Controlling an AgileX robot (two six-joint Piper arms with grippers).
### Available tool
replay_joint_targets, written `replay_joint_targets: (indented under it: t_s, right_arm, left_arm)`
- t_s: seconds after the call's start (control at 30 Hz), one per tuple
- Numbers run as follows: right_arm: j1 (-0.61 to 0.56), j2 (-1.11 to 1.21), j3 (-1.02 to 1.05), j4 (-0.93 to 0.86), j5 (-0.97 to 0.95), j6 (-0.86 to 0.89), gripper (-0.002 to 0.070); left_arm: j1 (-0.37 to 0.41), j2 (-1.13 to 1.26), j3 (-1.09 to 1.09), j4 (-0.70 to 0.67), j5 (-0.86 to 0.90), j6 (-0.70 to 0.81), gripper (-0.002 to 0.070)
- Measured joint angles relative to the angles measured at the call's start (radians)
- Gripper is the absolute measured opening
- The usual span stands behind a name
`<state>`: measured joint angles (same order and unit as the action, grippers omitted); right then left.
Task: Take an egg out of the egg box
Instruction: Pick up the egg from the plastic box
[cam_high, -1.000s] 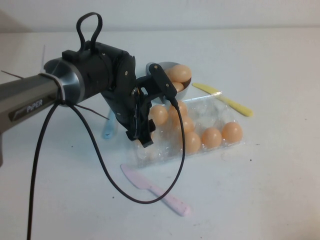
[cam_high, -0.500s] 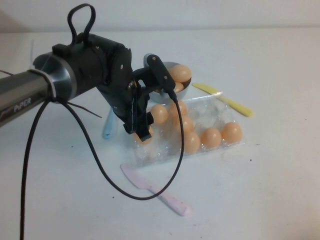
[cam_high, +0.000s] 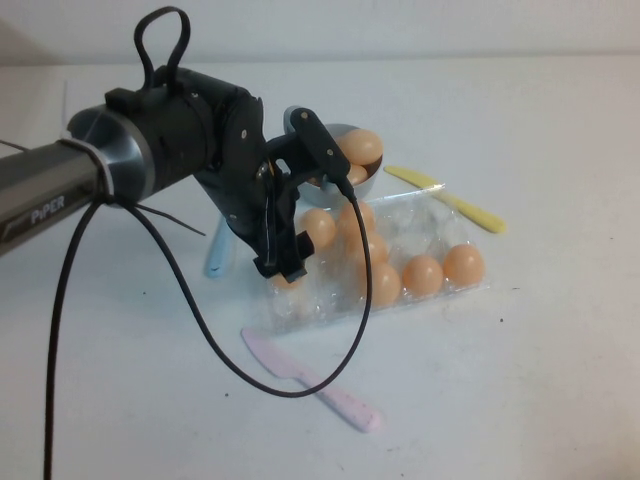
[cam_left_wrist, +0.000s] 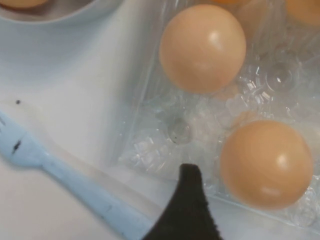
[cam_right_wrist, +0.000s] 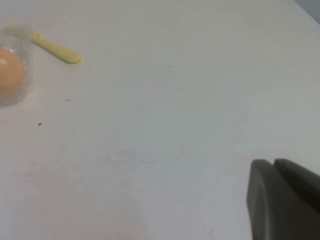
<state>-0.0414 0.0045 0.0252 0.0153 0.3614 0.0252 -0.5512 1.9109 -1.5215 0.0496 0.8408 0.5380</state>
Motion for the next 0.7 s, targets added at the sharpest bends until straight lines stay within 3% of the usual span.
replay_joint_targets:
  t_s: [0.13, 0.37, 0.7]
  right_arm:
    - [0.000, 0.000, 0.000, 0.000, 0.000, 0.000, -0.0016]
    - [0.000, 0.000, 0.000, 0.000, 0.000, 0.000, -0.0017]
    - [0.000, 0.000, 0.000, 0.000, 0.000, 0.000, -0.0017]
  left_arm:
    - [0.000, 0.022, 0.000, -0.011, -0.007, -0.002, 0.0569]
    - [0.000, 0.044, 0.000, -0.041, -0.023, 0.026, 0.0584]
    - [0.000, 0.070, 0.000, -0.056, -0.022, 0.059, 0.0473]
